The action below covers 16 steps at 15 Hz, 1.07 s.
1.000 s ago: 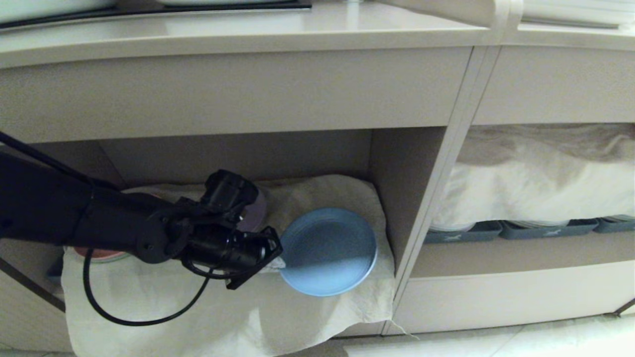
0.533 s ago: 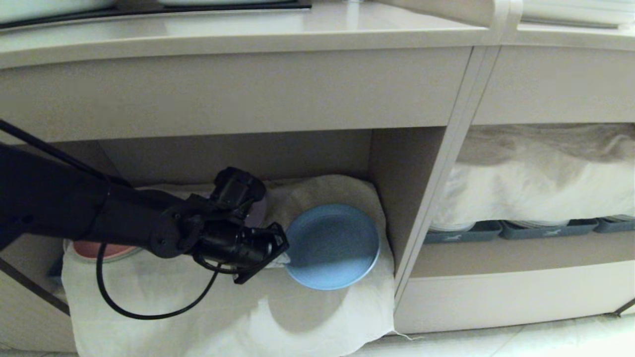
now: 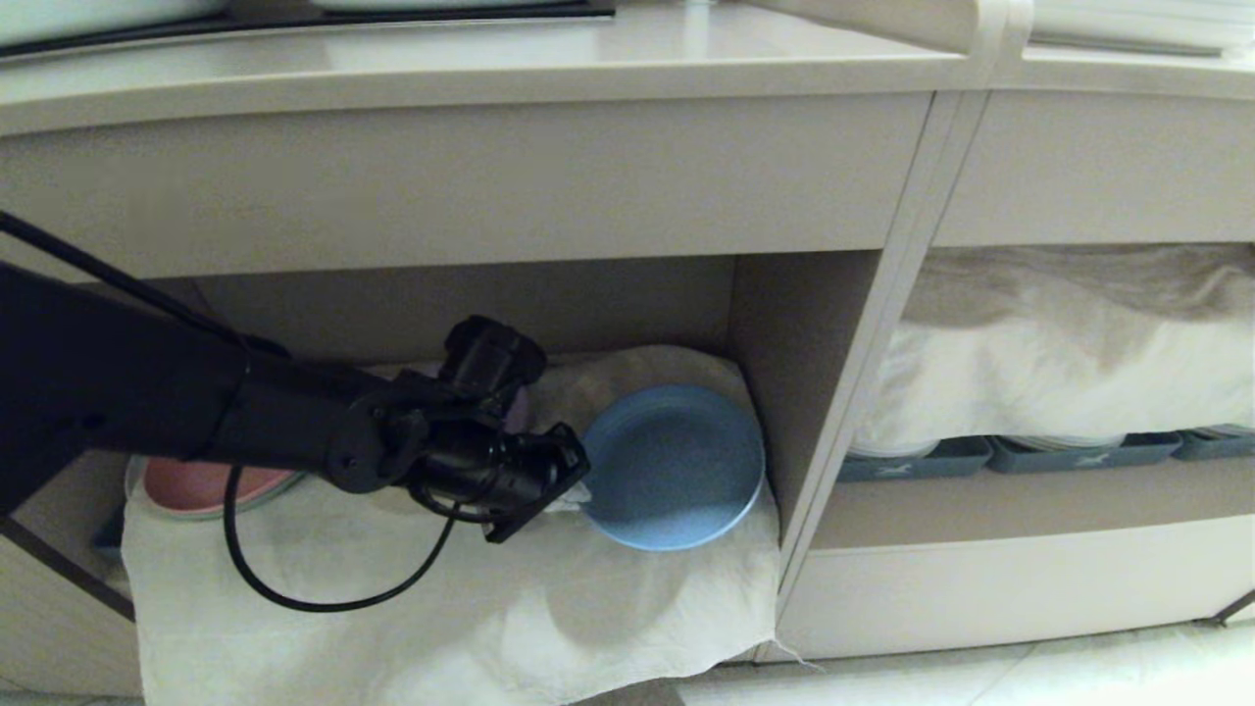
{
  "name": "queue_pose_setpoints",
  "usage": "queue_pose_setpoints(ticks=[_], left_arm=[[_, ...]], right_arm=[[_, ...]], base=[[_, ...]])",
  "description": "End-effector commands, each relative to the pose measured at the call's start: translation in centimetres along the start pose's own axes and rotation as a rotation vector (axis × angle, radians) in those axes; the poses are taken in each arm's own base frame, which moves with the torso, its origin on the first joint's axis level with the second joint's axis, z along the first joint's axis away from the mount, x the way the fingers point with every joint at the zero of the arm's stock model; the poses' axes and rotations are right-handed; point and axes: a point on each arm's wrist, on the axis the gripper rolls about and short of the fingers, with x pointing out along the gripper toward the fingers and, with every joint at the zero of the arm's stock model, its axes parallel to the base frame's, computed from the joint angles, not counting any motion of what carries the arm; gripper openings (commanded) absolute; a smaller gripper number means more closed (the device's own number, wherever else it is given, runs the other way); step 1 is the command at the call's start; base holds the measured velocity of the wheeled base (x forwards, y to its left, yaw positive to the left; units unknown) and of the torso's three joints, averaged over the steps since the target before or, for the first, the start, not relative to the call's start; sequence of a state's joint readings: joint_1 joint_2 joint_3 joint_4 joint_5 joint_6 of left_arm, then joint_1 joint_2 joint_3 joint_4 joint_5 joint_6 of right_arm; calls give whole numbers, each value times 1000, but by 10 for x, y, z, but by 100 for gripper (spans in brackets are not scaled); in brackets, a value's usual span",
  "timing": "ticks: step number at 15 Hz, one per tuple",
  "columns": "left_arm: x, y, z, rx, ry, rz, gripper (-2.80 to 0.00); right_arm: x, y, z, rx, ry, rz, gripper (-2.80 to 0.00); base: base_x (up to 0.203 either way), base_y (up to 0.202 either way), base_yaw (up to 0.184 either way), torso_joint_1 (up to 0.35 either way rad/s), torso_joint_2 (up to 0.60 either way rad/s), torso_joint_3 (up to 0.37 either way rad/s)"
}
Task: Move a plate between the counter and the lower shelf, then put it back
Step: Put the plate in the cupboard
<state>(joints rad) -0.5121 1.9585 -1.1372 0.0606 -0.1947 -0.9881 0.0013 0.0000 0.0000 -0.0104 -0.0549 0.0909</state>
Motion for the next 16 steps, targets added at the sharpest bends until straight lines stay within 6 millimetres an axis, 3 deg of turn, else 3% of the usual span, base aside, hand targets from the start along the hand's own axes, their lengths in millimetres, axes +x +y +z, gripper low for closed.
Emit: queue_pose_setpoints(ticks=[1,16], left_arm=[[7,-2,2,-5,-10,11,-280],[9,-13,12,0,-78,4,-280]], right_arm=[[0,0,0,0,0,0,-280],[0,0,0,0,0,0,-280]], base=[[0,0,0,0,0,0],[0,0,0,0,0,0]])
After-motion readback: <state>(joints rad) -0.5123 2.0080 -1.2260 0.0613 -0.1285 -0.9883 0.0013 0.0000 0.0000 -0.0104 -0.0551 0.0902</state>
